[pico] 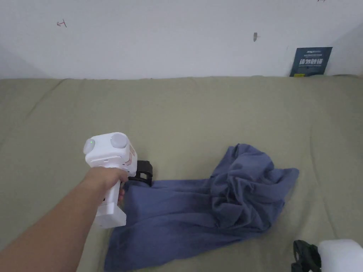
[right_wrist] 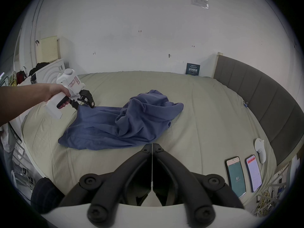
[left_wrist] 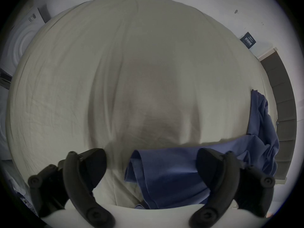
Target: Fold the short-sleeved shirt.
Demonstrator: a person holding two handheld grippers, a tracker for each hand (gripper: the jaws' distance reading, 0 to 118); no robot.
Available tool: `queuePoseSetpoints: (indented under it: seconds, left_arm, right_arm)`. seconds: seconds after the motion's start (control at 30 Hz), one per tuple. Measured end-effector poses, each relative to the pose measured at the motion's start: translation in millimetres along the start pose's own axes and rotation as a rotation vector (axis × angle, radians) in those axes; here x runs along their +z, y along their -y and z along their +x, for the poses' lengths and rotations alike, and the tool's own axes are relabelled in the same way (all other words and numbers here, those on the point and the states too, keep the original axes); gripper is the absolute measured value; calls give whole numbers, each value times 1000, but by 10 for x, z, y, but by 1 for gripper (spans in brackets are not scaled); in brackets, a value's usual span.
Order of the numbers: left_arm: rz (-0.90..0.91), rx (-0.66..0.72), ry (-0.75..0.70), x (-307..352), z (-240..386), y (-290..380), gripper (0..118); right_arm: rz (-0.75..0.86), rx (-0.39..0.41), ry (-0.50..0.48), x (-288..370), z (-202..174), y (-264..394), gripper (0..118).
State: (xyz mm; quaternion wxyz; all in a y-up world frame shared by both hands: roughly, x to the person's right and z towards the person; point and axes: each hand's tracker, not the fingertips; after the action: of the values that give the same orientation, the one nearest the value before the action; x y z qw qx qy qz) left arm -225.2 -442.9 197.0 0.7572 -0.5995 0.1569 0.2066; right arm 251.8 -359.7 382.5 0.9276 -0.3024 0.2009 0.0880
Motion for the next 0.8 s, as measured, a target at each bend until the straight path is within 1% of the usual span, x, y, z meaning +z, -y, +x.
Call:
queuePoseSetpoints:
  seconds: [0.03,0.07,0.1,0.13,0.2,0.23,0.27,0.3,0.33,0.37,0.4,0.5,0.57,0.63,0.67,0.73,0.8]
  left_arm:
    - [1,-21,-15,31,37,30,106]
    - [-10,-42,-32,48,81,61,100]
    - [-12,-74,-57,65,122,85,90]
    - [-7,-110,-91,36,102,18,85]
    - [-14,-108,-52,40,90,16,73]
    - [-15,-102,-36,59,70,14,65]
    - [-14,-100,-31,85,90,49,55]
    - [-3,-103,-32,118,88,72,36]
    - [12,-86,11,146,89,85,21]
    - [24,-70,43,181,72,101,11]
    - [32,-58,103,217,102,122,11]
    - [106,-134,63,383,173,242,11]
    - [153,-133,125,485,114,267,10]
    - [220,-108,191,636,73,367,10]
    - [253,-98,219,703,56,413,10]
    - [260,-118,286,754,30,474,10]
    - [294,-114,295,743,2,539,10]
  right_arm:
    - [2,3,-3,5,-9,-10,1]
    - [4,7,-8,0,-20,-17,1]
    - [5,7,-13,-5,-30,-20,1]
    - [8,6,-24,-7,-41,-23,1]
    - [10,7,-32,-5,-70,-24,1]
    - [12,8,-35,4,-81,-24,1]
    - [15,9,-38,12,-84,-24,1]
    - [17,10,-42,23,-92,-28,1]
    - [17,12,-42,28,-90,-33,1]
    - [18,14,-42,30,-78,-41,2]
    - [20,17,-43,27,-51,-52,2]
    - [21,19,-46,-88,116,-111,4]
    - [-22,34,-27,-280,288,-178,4]
    - [-48,22,-17,-584,534,-281,4]
    - [-72,5,-14,-741,658,-348,4]
    - [-108,-85,-31,-1111,938,-556,4]
    - [-129,-117,-27,-1507,1136,-783,4]
